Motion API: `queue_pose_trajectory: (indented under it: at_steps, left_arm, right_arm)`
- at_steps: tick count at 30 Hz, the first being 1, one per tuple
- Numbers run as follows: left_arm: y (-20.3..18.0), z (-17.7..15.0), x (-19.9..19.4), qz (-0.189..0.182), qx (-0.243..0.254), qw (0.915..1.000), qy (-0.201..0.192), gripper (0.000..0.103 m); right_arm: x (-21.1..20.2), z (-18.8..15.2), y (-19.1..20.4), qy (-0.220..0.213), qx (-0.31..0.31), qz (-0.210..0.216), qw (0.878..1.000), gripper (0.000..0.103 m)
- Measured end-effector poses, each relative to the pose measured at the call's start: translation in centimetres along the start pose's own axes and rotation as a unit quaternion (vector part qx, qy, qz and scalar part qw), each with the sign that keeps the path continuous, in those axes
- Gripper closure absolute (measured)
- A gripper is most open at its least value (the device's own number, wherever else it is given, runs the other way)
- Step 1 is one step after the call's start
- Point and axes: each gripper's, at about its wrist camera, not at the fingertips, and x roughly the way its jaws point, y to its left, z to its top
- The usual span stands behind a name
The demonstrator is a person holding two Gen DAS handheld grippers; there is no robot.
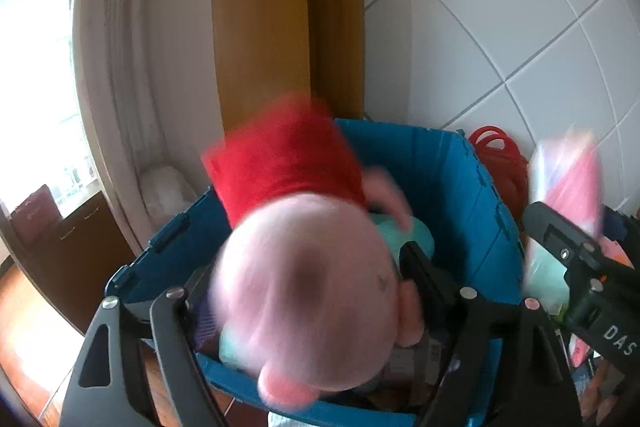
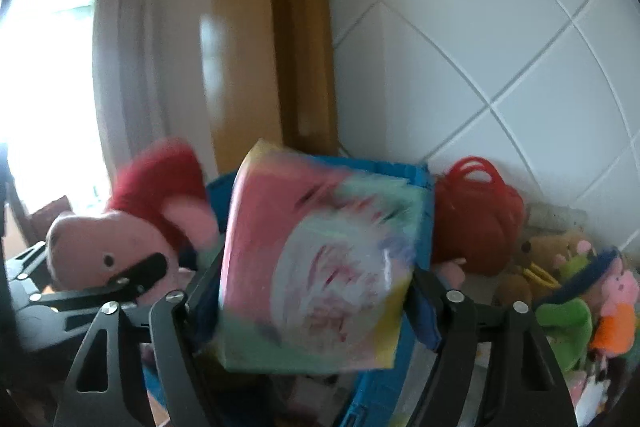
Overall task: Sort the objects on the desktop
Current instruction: 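Open both tools to drop pig plush and Kotex pack into crate, then move both tools back over the pile on the table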
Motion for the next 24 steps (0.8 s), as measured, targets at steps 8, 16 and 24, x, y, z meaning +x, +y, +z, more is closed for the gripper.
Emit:
queue_pose_trajectory:
  at_steps: [8, 16, 24]
  left_arm:
    - [0.6, -0.5, 0.2, -0.003, 0.002, 1.0000, -0.003, 0.003]
    - [0.3, -1.5, -0.7, -0.007, 0.000, 1.0000, 0.000, 0.003]
    - [-3.4, -3.1, -2.9, -0.033, 0.015, 0.9993, -0.003, 0.003]
  right_arm:
    - [0.7, -0.1, -0.5, 0.002, -0.002, -0.028, 1.000, 0.014]
    - [-1.4, -1.0, -0.7, 0.003, -0.002, -0.050, 0.999, 0.008]
    - [-4.9, -2.9, -3.2, 0.007, 0.012, -0.083, 0.996, 0.008]
